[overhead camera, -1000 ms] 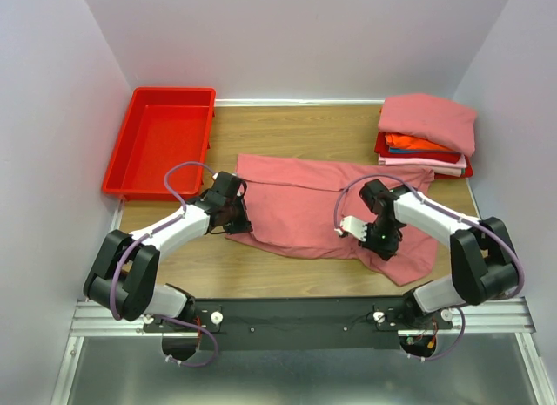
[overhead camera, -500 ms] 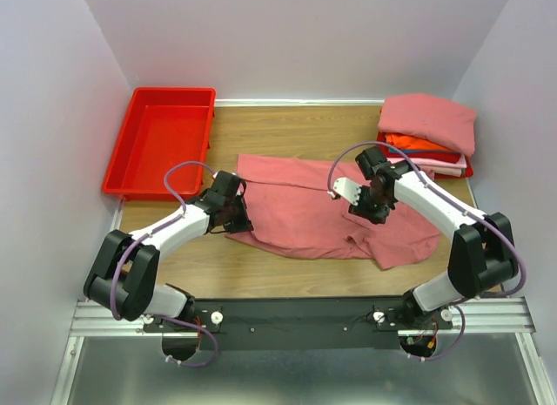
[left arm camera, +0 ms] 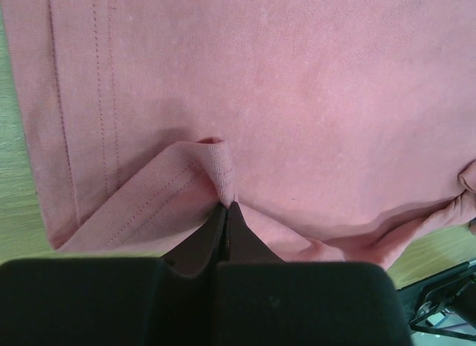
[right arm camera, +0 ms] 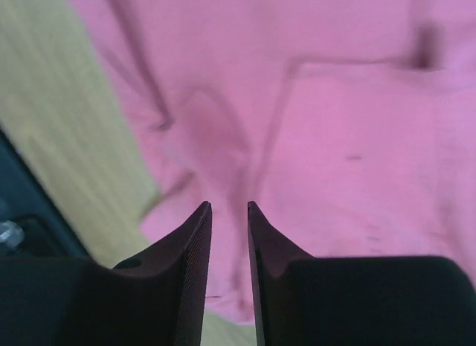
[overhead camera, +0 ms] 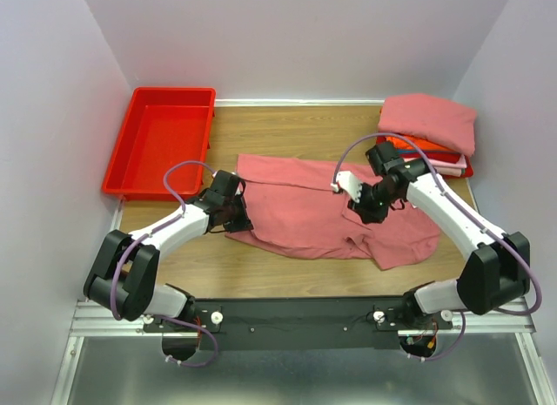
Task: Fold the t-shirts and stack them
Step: Fold the tshirt
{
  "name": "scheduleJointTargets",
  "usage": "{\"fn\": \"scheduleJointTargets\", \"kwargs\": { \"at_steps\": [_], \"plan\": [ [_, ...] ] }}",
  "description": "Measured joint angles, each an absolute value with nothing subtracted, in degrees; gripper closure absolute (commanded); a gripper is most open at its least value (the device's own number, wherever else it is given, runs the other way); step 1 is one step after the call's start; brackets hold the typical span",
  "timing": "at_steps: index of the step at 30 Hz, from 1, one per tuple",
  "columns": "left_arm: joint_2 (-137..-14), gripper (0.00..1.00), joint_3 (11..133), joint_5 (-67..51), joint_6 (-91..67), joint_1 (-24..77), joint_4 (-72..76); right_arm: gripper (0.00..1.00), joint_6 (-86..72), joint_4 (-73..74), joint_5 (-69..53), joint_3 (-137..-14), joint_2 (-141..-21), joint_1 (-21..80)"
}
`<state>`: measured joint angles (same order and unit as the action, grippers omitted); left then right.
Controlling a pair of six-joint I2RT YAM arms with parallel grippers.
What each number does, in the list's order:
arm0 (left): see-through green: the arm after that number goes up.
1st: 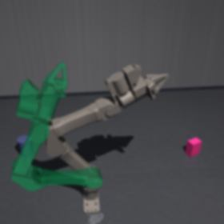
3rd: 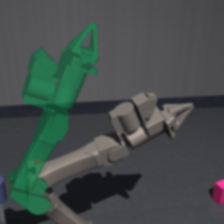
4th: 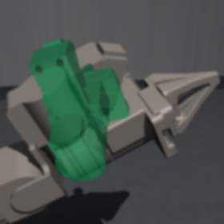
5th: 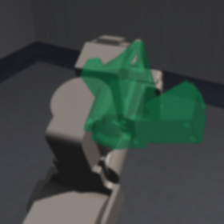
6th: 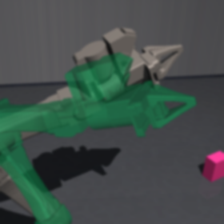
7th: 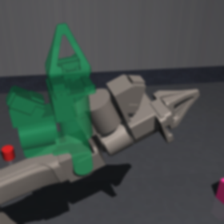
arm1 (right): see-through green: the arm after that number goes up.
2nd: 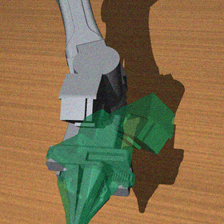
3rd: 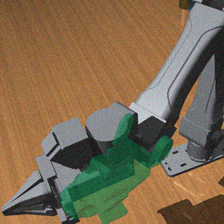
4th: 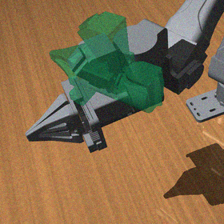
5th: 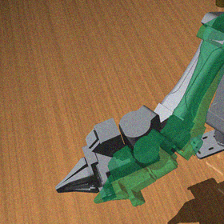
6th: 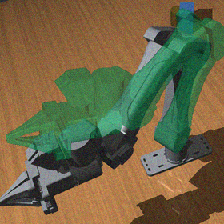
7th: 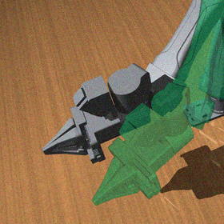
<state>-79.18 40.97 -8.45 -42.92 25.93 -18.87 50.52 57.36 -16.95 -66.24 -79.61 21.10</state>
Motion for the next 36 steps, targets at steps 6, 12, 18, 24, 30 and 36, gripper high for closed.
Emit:
{"fn": "scheduleJointTargets", "kwargs": {
  "at_steps": [6, 12, 18, 24, 30, 36],
  "plan": [
    [-79.2, 1.0, 40.9, -8.6, -42.9, 25.9, -18.4, 0.55, 49.8, 60.8, -16.0, -55.0, -79.8, 21.3],
    [-79.2, 1.0, 40.8, -8.6, -42.9, 25.9, -18.2, 0.49, 46.7, 60.9, -12.4, -51.7, -77.4, 21.4],
    [-79.2, 1.0, 40.8, -8.7, -42.9, 25.9, -18.0, 0.44, 43.4, 58.5, -10.3, -47.6, -79.2, 23.3],
    [-79.2, 1.0, 40.7, -8.7, -42.9, 25.9, -17.9, 0.56, 40.6, 55.8, -8.8, -46.3, -81.1, 24.6],
    [-79.2, 1.0, 40.7, -8.7, -42.9, 25.9, -17.3, 0.78, 38.5, 53.1, -6.7, -46.2, -81.4, 24.7],
    [-79.4, 1.0, 40.5, -9.1, -42.9, 25.9, -16.7, 0.67, 37.4, 51.8, -6.2, -45.7, -82.1, 24.7]
  ]
}}
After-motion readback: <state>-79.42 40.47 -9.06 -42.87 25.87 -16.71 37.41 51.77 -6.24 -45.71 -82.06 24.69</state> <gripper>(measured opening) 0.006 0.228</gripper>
